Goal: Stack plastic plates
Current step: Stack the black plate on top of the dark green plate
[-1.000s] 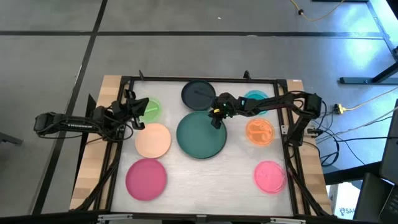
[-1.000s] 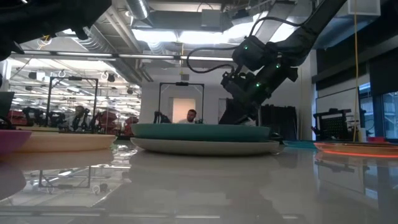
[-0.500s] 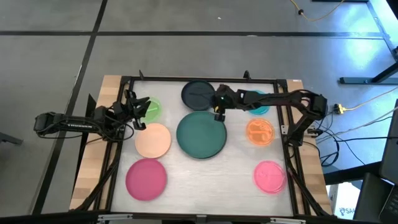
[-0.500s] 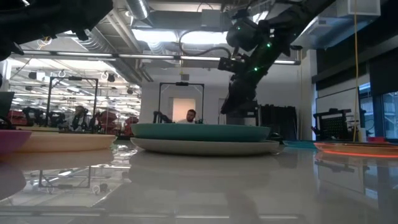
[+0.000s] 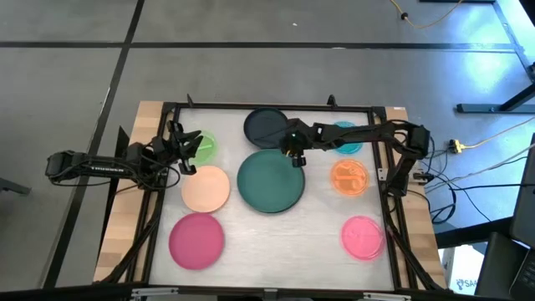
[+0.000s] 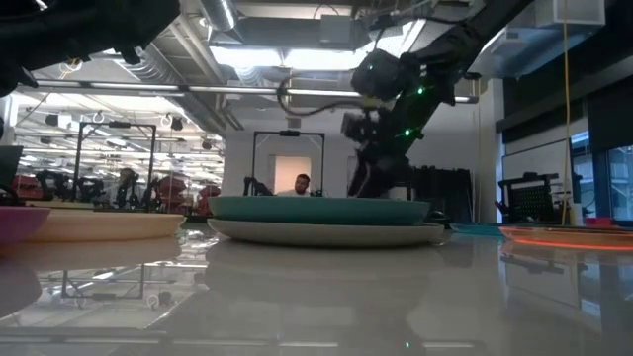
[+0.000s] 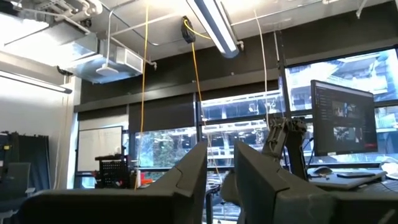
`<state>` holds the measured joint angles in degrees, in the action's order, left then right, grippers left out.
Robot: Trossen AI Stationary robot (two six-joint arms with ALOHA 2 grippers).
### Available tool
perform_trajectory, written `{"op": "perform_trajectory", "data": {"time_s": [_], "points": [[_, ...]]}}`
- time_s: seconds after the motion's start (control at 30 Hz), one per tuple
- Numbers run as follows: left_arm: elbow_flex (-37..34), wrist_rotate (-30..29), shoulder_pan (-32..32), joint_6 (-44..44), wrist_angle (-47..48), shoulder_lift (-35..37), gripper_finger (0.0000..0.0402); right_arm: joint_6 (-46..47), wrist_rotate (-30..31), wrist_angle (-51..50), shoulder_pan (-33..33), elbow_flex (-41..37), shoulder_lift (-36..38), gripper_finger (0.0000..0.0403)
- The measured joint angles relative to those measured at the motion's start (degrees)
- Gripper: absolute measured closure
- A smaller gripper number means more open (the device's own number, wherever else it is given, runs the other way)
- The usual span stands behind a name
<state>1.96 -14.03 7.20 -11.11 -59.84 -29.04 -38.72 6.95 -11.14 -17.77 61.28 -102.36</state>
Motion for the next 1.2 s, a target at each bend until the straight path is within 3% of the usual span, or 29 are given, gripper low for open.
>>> {"op": "perform_trajectory", "data": {"time_s": [0.4, 0.77, 1.2], "points": [[-0.02, -0.23, 0.02, -0.02, 0.34, 0.0, 0.0327, -2.85, 2.57, 3.48, -0.77, 0.0, -5.56, 0.0236], [-0.02, -0.3, 0.02, -0.02, 0.34, 0.0, 0.0327, -6.25, 3.22, 6.05, -1.5, 0.0, -5.62, 0.0306], [-0.02, -0.28, 0.02, -0.04, 0.42, 0.0, 0.0327, -10.38, 10.15, 8.17, -1.39, -0.04, -5.63, 0.0312]]}}
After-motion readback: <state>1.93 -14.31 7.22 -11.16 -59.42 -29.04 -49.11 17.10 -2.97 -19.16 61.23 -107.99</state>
